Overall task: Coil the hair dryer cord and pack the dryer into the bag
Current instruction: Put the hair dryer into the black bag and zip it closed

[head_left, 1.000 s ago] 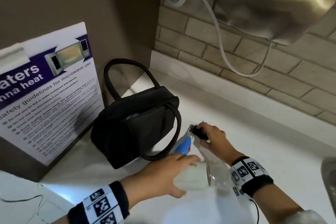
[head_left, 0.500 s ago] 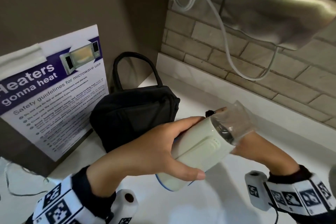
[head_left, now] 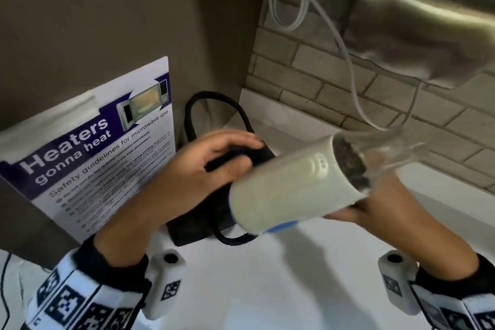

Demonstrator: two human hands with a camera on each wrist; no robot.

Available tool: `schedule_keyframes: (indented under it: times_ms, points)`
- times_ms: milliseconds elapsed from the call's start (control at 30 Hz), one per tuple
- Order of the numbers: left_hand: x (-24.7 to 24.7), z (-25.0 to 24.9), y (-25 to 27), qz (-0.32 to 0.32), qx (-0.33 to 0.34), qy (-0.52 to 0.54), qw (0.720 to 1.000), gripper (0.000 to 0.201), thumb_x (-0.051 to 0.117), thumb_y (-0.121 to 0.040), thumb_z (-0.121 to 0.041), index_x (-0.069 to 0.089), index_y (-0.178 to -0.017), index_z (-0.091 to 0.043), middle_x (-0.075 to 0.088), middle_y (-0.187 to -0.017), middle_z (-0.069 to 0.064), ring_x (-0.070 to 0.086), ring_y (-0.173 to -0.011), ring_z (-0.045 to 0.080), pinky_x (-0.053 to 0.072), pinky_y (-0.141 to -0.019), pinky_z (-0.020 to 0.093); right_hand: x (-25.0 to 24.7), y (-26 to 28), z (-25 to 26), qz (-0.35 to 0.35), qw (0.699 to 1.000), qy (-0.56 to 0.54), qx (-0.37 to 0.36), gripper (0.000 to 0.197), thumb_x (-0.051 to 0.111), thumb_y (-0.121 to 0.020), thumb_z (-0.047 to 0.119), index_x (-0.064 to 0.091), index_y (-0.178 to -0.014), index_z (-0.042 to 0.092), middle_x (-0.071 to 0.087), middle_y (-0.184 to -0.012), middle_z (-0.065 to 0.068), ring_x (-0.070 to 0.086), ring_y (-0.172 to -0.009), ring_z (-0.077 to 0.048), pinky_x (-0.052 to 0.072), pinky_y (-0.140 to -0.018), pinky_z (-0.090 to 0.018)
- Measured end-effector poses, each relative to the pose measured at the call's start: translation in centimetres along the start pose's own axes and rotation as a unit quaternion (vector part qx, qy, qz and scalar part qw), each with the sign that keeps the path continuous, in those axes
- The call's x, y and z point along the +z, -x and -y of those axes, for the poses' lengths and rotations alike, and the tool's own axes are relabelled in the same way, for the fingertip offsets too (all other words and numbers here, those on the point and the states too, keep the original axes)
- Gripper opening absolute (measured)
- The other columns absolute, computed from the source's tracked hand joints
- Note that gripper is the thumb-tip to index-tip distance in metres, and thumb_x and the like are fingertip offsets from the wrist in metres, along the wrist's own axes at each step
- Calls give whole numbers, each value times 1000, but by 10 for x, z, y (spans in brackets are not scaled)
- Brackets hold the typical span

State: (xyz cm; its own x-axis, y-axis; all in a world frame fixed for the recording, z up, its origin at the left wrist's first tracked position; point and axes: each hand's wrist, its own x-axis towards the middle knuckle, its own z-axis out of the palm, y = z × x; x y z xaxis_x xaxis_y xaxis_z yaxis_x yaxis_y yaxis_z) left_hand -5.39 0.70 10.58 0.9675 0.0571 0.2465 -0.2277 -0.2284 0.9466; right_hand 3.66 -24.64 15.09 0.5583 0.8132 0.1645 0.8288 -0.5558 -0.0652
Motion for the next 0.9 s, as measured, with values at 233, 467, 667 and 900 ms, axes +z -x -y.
schedule_keyframes:
  times_ms: [233,467,667,900]
  points:
    - [-17,90,5,-134,-103,-315,934,29,46,-88,-28,72,-101,-30,45,-135,2,45,-122,15,31,-105,24,10,-51,10,-62,974,193,100,45,54,-78,66,64,-80,22,48,-72,-5,51,-67,-28,32,-72,-40]
    - [-30,95,1,-75,-111,-168,977,33,50,-85,-48,61,-116,-50,69,-110,6,63,-101,15,46,-94,25,26,-84,27,30,949,310,-50,37,82,-53,51,71,-73,22,51,-70,-6,54,-61,-27,35,-75,-40]
    - [-24,97,-3,-30,-105,-132,985,42,45,-91,-22,54,-118,-53,65,-98,-34,59,-92,-13,40,-84,4,45,-104,34,162,954,197,-156,38,81,-45,53,70,-76,32,57,-73,-1,60,-63,-22,47,-75,-35]
    - [-13,103,5,-59,-137,-31,988,42,57,-92,-14,56,-128,-36,63,-124,-11,59,-110,3,40,-99,18,92,-101,32,208,950,172,-158,43,80,-55,41,70,-95,30,59,-93,-5,61,-82,-25,44,-87,-37]
